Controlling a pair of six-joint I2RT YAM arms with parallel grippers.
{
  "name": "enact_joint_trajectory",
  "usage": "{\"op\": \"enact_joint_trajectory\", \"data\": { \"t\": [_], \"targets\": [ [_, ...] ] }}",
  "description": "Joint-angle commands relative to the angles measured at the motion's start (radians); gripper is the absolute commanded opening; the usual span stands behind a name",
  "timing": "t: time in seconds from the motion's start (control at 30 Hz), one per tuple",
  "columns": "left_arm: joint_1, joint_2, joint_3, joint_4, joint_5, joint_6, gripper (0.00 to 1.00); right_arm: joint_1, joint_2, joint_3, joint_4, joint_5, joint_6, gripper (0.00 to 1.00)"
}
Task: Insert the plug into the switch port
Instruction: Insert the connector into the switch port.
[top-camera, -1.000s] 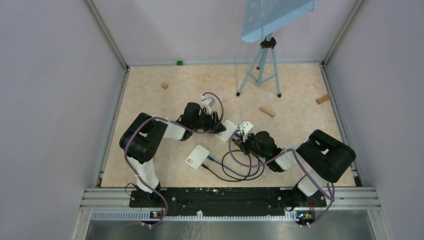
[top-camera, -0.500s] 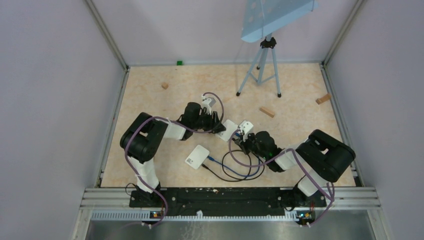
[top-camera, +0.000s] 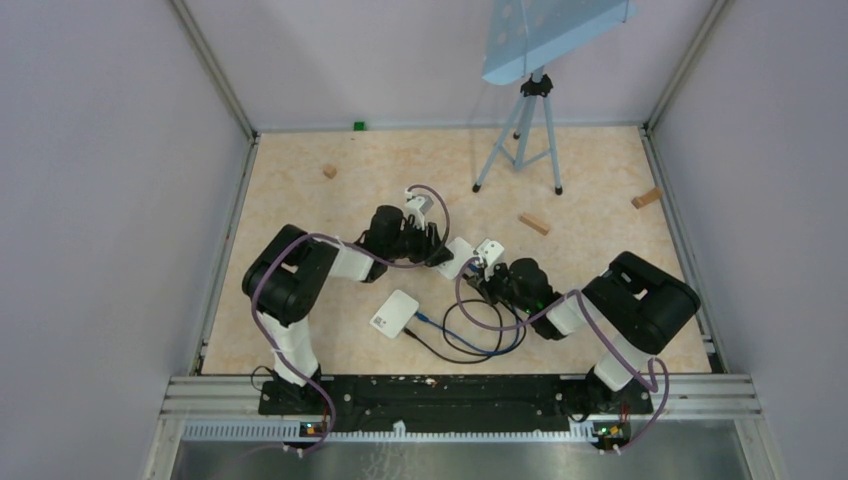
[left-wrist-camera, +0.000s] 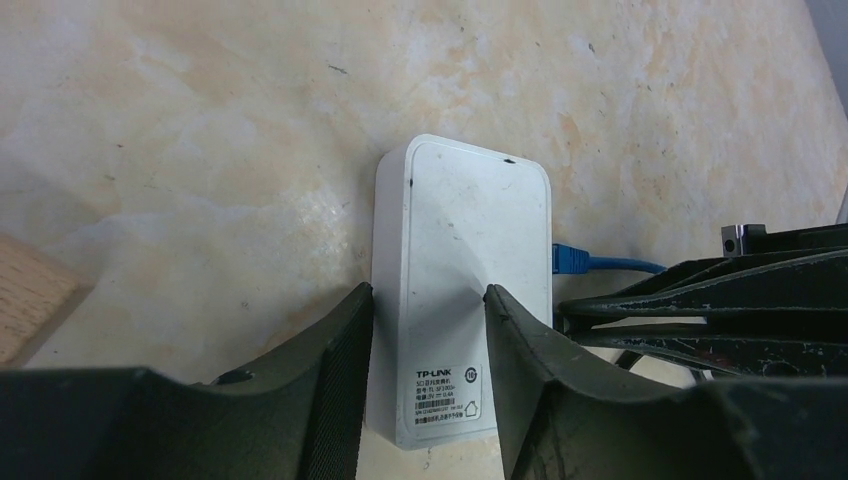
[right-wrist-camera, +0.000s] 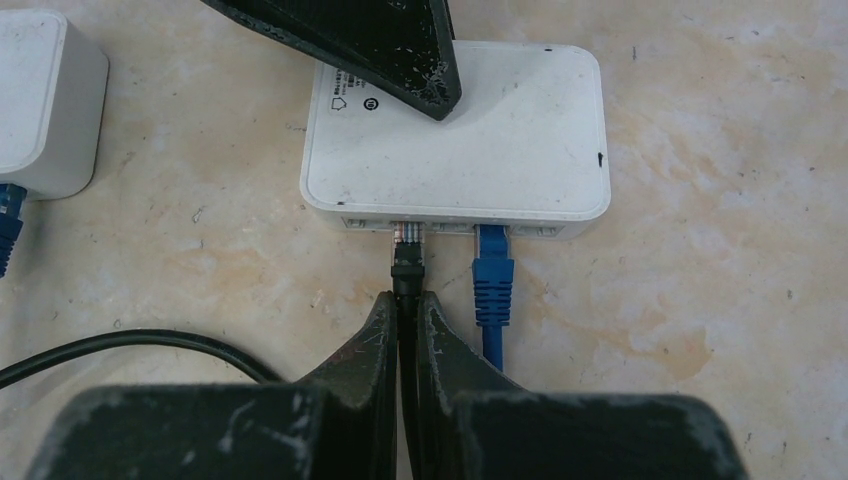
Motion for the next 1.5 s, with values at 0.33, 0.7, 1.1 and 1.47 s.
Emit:
{"op": "enact_joint_trajectory", "data": {
  "t": [0.33,0.7,1.1,1.47],
  "targets": [
    [-0.162,0.030,-0.187,-0.005,0.117,-0.103,0.51,-0.026,0.001,0.121,0.023,0.076,-0.032,0.00],
    [-0.200,0.077,-0.221,0.052,0.128,-0.139,0.52,-0.024,0.030,0.137,0.157,0.007,-0.053,0.00],
    [-0.225,0.070,-0.243,0.068,0.122,-0.157,0.52,-0.025,-0.016,0.193,0.239,0.099,0.005,0.00],
    [-0.241,0.067,-0.234,0.103,0.117,-0.175,0.54,-0.024,-0.040,0.214,0.082,-0.081,-0.120,0.00]
  ]
}}
